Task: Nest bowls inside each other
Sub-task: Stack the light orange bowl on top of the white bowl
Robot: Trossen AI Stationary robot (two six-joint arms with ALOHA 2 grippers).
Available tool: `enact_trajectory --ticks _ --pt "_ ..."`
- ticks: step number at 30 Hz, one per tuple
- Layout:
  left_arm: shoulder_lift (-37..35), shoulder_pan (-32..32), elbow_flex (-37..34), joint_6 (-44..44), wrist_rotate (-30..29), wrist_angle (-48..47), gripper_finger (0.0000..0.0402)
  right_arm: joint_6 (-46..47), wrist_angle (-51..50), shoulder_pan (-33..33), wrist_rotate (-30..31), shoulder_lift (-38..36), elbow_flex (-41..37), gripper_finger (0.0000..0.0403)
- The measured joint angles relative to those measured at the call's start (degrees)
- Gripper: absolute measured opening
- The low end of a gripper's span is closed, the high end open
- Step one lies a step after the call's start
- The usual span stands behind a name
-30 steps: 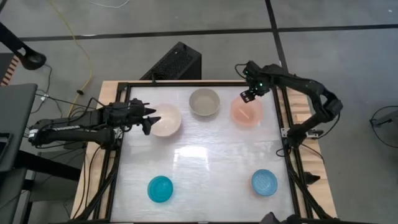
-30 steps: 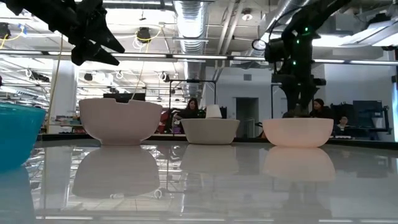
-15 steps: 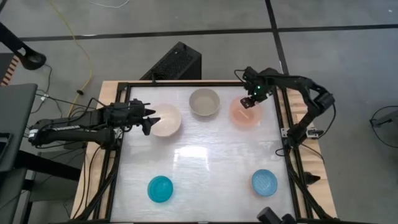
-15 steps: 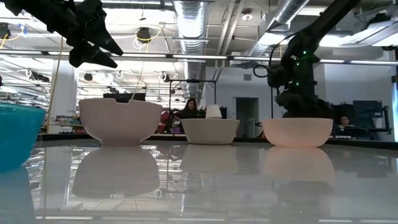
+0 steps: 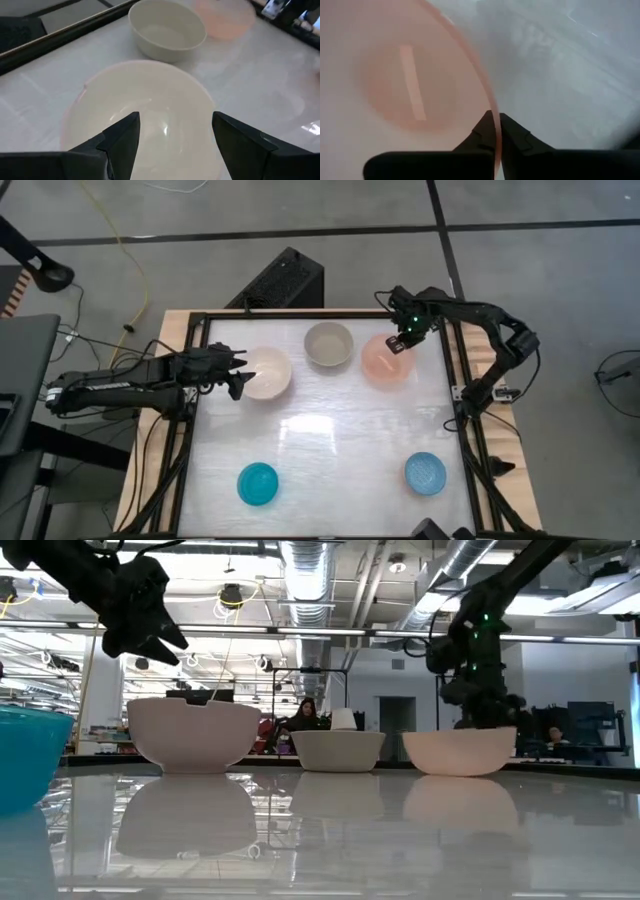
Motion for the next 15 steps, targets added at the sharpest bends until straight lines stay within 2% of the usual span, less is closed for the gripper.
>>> enact_trajectory --ticks 8,15 --pt "-2.5 0.0 0.0 1.4 -3.0 4.7 0.0238 6.9 -9.3 10.0 -0.1 -7.0 9.4 0.0031" --pt "-8.7 0.5 0.0 7.6 -6.8 9.9 0.0238 20.1 -2.6 24.3 1.1 -9.8 18.8 0.0031"
